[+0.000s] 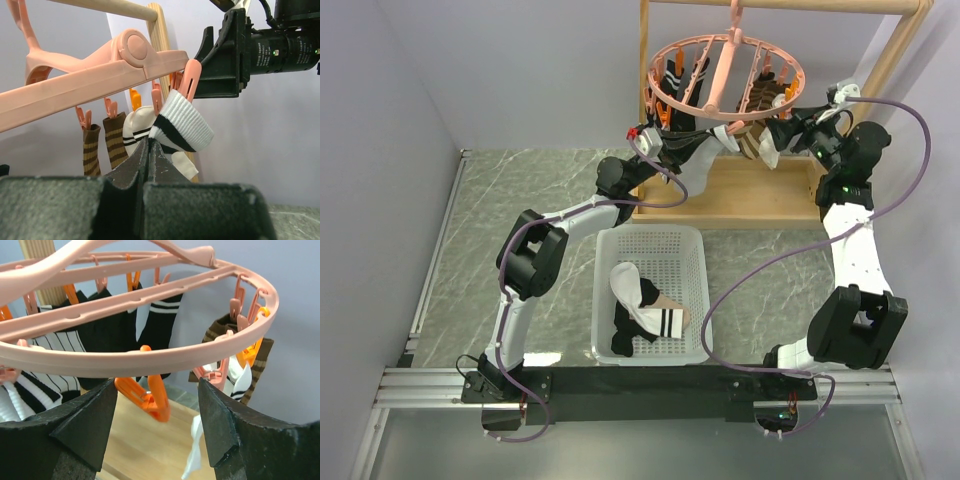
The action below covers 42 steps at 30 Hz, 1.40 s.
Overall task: Clip the socks to the hanger
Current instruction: Open the clamp at the hanger.
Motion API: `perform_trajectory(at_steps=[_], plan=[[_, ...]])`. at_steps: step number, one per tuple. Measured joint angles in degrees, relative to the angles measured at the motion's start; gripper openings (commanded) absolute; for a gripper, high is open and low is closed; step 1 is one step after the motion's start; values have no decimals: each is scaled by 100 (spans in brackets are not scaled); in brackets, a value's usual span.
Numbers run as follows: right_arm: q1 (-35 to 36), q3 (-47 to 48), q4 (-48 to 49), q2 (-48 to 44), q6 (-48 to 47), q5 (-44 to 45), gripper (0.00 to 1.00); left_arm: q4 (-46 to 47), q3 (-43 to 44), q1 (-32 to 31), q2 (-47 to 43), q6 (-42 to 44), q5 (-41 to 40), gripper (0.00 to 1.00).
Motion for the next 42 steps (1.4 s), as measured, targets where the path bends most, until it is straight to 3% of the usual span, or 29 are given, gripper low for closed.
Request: perform_trajectory(at_steps=[8, 22, 25, 35, 38, 42], plan=[[192, -57, 450, 57, 306, 131, 72, 0, -13, 0, 0, 0, 28, 0], [457, -404, 968, 116, 542, 796, 62, 0, -90, 0, 0, 2, 33, 1], [490, -420, 1003, 116, 540, 879, 56, 0, -92, 0, 0, 2, 33, 1], [538, -415, 1049, 111, 459, 848, 22, 39, -133, 0, -4, -13, 31, 2], [533, -387, 981, 111, 437, 802, 13, 50, -258, 0, -55, -72, 28, 14], [535, -372, 863, 103, 398, 678, 8, -52, -527, 0, -291, -118, 31, 48]])
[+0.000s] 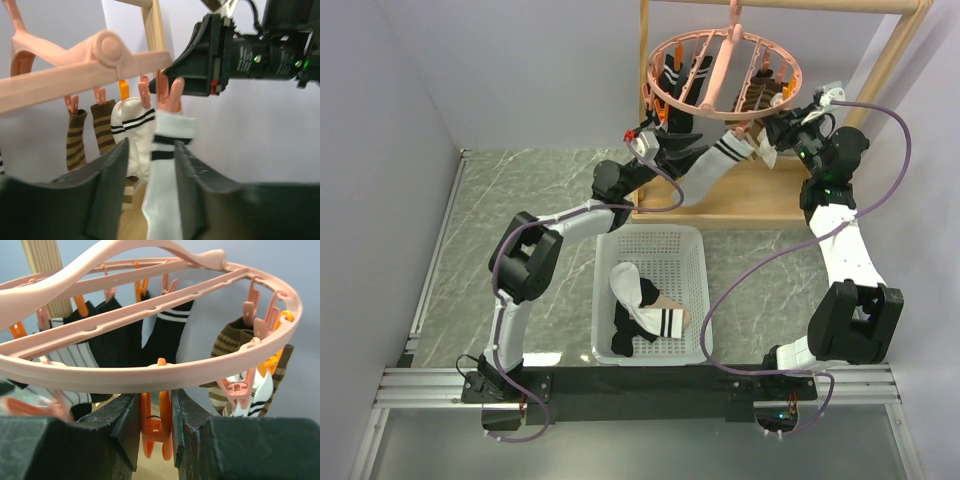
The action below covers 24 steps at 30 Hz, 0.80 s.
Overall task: Clip the socks to the hanger
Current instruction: Open the clamp at the hanger.
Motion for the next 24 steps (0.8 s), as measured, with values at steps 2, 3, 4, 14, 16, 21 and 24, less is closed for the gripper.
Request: perform_trajectory(at_steps=[2, 3, 4, 14, 16, 21, 24], plan=[[0, 0, -42, -4, -13, -63, 7, -125, -199, 2, -243, -24, -7, 59], [0, 0, -66, -9, -11, -92, 6, -181, -321, 2, -398, -31, -7, 67], [0, 0, -90, -13, -11, -120, 6, -260, -402, 2, -535, -35, -4, 70], [0, 63, -243, -31, 57, -280, 4, -2369, -715, -7, -2131, -295, 389, 76], [0, 63, -234, -37, 120, -313, 3, -2881, -715, -57, -2277, -260, 450, 76], [0, 61, -173, -76, 352, -409, 2, -4162, -754, -391, -2328, 116, 168, 77], [15, 59, -186, -129, 385, -439, 2, -4933, -839, -555, -2339, 254, -90, 75]])
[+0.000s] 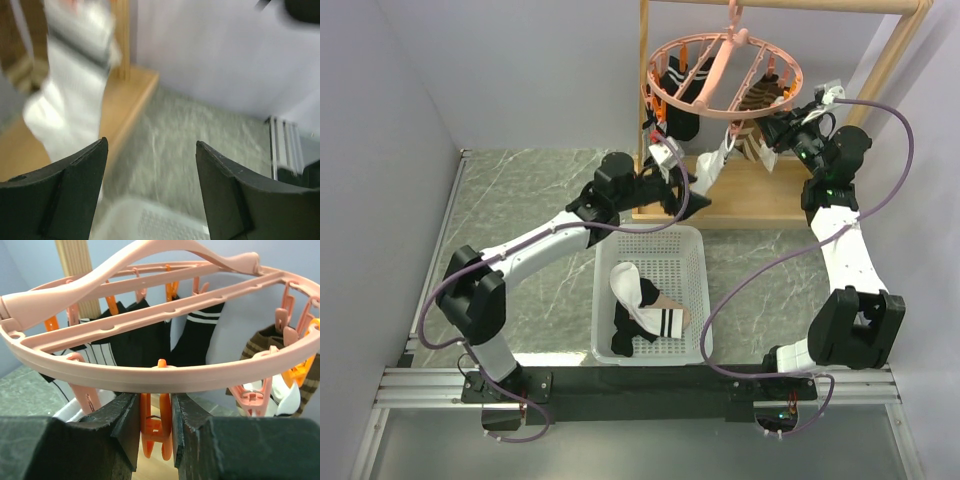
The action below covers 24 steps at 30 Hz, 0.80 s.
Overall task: Clip the socks to the hanger
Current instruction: Open the clamp at the hanger, then pick up the sock from the bin.
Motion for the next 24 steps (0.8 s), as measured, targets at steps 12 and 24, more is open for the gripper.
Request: perform_trajectory(at_steps=[12, 24], plan=[[129, -4, -286, -284, -107, 83, 1, -3491, -1147, -76, -1008, -466, -1746, 71], [129, 13, -542, -190, -297, 232, 1, -4376, -2323, -1764, -1578, 1655, -2052, 67]])
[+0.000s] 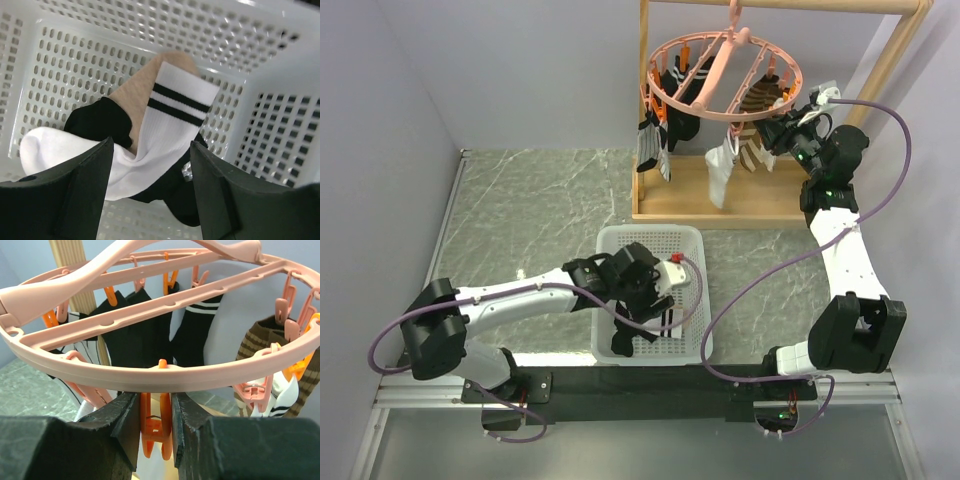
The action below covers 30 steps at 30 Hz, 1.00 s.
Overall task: Clip the socks to the hanger
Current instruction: Pick up the sock from the bin.
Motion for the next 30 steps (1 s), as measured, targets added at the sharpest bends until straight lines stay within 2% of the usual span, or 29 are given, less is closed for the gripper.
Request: perform_trajectory(at_steps=[8, 14, 30], plan=[[7, 0, -39, 2, -96, 52, 0, 369, -249, -688, 116, 673, -501, 64], [9, 0, -42, 2, -109, 59, 0, 811, -660, -861, 181, 627, -520, 65], [11, 0, -52, 2, -142, 94, 0, 1561, -673, -1097, 1102, 225, -1235, 66]])
